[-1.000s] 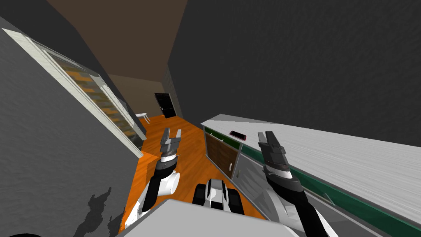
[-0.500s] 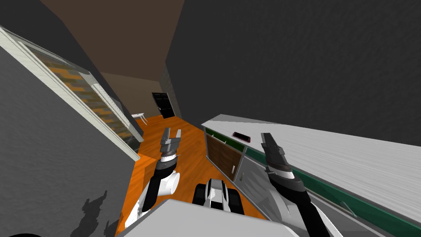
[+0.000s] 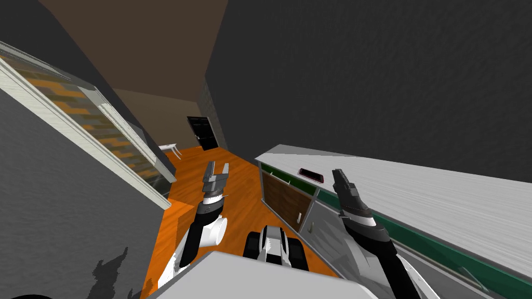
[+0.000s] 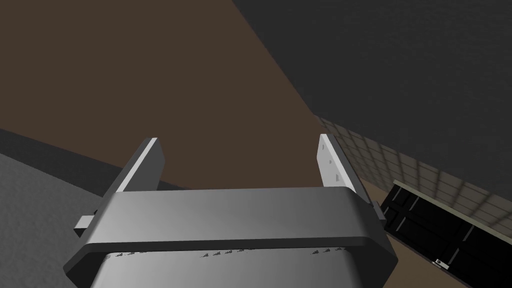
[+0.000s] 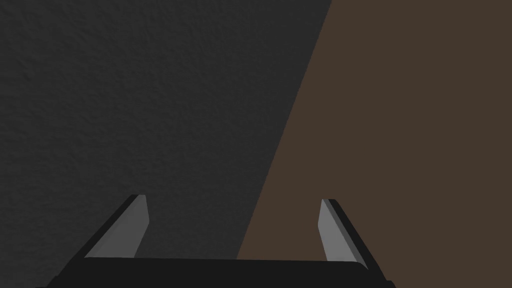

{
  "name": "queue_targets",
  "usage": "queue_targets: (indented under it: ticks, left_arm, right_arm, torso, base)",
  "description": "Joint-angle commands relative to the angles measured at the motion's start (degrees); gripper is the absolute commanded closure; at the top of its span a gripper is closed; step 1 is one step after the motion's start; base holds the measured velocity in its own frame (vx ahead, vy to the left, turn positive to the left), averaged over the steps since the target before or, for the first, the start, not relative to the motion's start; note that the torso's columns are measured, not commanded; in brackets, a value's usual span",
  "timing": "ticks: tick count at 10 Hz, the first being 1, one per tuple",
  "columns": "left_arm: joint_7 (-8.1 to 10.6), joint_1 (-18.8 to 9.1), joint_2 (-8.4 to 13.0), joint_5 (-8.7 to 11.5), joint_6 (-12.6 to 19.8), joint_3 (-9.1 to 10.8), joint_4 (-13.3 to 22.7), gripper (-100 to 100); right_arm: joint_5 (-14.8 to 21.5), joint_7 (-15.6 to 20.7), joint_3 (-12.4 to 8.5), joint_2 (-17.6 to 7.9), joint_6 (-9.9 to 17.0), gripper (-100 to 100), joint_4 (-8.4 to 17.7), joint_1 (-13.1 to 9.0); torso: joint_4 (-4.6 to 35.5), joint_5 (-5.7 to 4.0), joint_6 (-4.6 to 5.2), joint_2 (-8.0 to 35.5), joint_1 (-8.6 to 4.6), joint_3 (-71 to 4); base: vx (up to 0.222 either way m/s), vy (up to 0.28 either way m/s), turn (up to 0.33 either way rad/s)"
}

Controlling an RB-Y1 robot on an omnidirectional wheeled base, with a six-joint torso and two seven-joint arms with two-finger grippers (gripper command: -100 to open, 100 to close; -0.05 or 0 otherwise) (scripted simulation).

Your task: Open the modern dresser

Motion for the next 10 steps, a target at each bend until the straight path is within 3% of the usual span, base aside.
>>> queue_targets:
  ticks: [1,2,3,5,6,7,8,10]
  left_arm:
    - [0.0,0.0,0.0,0.0,0.0,0.0,0.0,0]
    - [0.0,0.0,0.0,0.0,0.0,0.0,0.0,0]
    - [0.0,0.0,0.0,0.0,0.0,0.0,0.0,0]
    - [0.0,0.0,0.0,0.0,0.0,0.0,0.0,0]
    - [0.0,-0.01,0.01,0.0,0.0,0.0,0.0,0]
    - [0.0,0.0,0.01,0.0,0.0,0.0,0.0,0]
    - [0.0,-0.01,0.0,0.0,0.0,0.0,0.0,0]
    - [0.0,0.0,0.0,0.0,0.0,0.0,0.0,0]
  right_arm:
    - [0.82,4.44,-2.58,-0.74,-2.33,-100,2.68,-0.79]
    - [0.82,6.07,-2.58,-0.74,-2.33,-100,2.68,-0.79]
    - [1.41,7.73,-4.38,-1.14,-3.94,-100,4.8,-1.48]
    - [1.41,10.03,-4.38,-1.14,-3.94,-100,4.8,-1.48]
    - [2.05,12.18,-6.22,-1.48,-5.58,-100,7.02,-2.2]
    - [2.05,13.74,-6.22,-1.48,-5.58,-100,7.02,-2.2]
    - [2.71,15.42,-8.09,-1.77,-7.24,-100,9.31,-2.96]
    - [2.71,17.82,-8.09,-1.77,-7.24,-100,9.31,-2.96]
  torso:
    - [0.0,-0.01,-0.01,0.0,-0.08,-0.01]
    - [-0.03,-0.03,0.0,-0.1,-0.13,-0.06]
    - [-0.03,-0.02,-0.02,-0.08,-0.09,-0.06]
    - [0.01,0.0,-0.01,0.05,-0.05,0.02]
    - [0.04,-0.05,-0.01,0.13,-0.22,0.08]
    - [0.01,-0.04,0.01,0.01,-0.12,0.01]
    - [-0.02,0.0,-0.02,-0.05,-0.03,-0.04]
    - [-0.04,0.01,-0.02,-0.09,-0.02,-0.07]
  base:
    - [0.077,0.084,-0.091]
    - [0.077,0.092,-0.041]
    - [0.078,0.117,-0.07]
    - [0.032,0.079,-0.027]
    - [0.043,0.075,-0.085]
    - [0.046,0.092,-0.057]
    - [0.076,0.108,-0.082]
    - [0.047,0.083,-0.021]
